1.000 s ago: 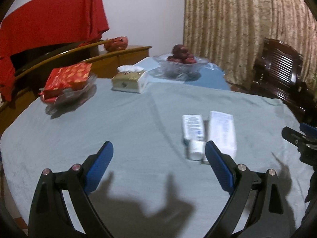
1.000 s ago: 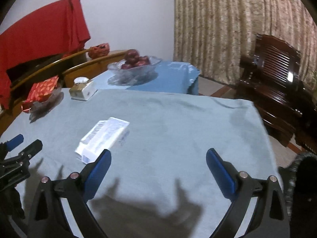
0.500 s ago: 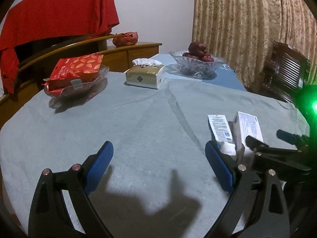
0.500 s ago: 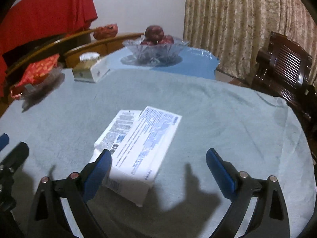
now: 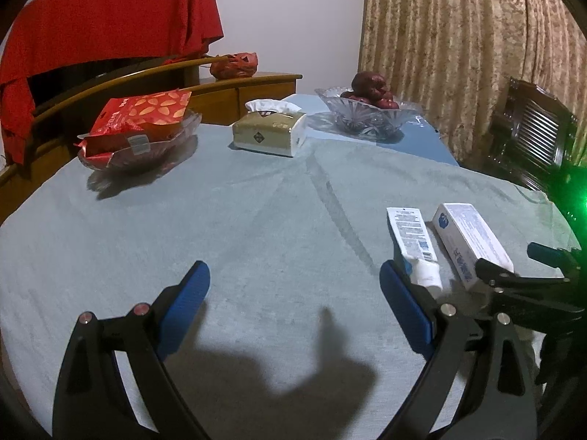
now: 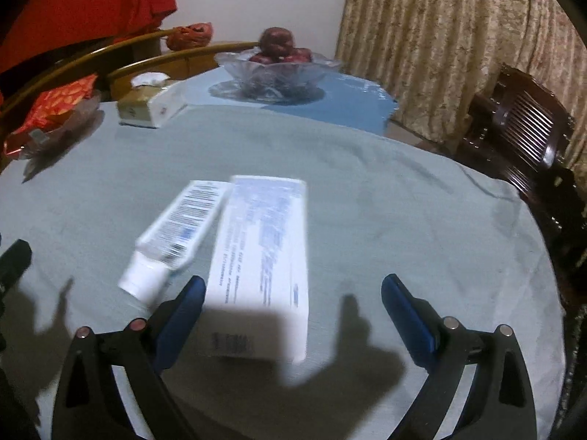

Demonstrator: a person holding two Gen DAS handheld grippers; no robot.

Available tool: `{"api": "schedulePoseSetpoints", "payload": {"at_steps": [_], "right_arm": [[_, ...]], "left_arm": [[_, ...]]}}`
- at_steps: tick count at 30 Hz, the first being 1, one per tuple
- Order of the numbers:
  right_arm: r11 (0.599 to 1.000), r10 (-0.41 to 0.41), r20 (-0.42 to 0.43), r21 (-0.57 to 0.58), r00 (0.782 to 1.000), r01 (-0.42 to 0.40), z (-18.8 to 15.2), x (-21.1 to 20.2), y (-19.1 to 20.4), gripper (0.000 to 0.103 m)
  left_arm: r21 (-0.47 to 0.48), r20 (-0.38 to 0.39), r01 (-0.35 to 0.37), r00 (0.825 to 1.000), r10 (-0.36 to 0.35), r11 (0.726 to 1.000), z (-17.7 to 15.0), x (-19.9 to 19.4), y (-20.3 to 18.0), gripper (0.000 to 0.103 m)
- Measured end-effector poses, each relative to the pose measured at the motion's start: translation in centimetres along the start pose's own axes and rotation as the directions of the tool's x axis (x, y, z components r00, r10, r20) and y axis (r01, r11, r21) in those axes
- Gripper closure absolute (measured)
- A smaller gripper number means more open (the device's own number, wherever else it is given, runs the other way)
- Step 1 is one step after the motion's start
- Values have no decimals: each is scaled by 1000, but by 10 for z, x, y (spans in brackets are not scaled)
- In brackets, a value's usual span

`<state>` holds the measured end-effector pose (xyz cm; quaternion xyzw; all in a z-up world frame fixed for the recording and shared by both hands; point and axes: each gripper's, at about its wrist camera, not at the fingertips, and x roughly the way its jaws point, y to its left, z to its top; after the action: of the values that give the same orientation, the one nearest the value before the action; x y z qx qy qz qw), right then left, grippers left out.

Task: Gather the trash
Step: 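Grasp the white medicine box with the right gripper while the left gripper grasps the white tube, then carry the white box and tube over the bin with both grippers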

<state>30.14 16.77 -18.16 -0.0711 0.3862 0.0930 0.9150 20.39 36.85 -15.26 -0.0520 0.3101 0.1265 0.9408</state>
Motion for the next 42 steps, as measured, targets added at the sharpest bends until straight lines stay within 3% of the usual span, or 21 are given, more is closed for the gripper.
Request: {"api": "schedulePoseSetpoints", "payload": {"at_steps": [6, 8, 13, 18, 26, 28, 36, 42], "right_arm": [[997, 69, 13, -28, 998, -69, 8, 9, 7, 10], [996, 77, 6, -47, 997, -76, 11, 13, 12, 15], [990, 133, -44, -32, 990, -134, 13, 25, 7, 49], [989, 146, -35, -22, 989, -147, 8, 20, -5, 49], [995, 94, -5, 19, 996, -94, 12, 7, -46, 49], [996, 86, 3, 18, 996, -86, 13, 5, -53, 49], [996, 80, 12, 29, 997, -80, 11, 4, -64, 49], [996, 84, 6, 27, 996, -84, 8, 6, -64, 49]], "left_arm": [[13, 3, 11, 1000, -11, 1000, 0, -1, -14, 12], [17, -1, 13, 1000, -13, 1000, 1, 0, -16, 12], [24, -6, 20, 1000, -20, 1000, 3, 3, -22, 12], [42, -17, 35, 999, -34, 999, 3, 7, -37, 12], [87, -70, 106, 993, -100, 991, 3, 27, -83, 13], [100, -90, 121, 990, -112, 988, 2, 34, -93, 22], [101, -200, 128, 974, -106, 987, 1, 64, -108, 32], [104, -261, 147, 958, -116, 984, -1, 75, -113, 65]]}}
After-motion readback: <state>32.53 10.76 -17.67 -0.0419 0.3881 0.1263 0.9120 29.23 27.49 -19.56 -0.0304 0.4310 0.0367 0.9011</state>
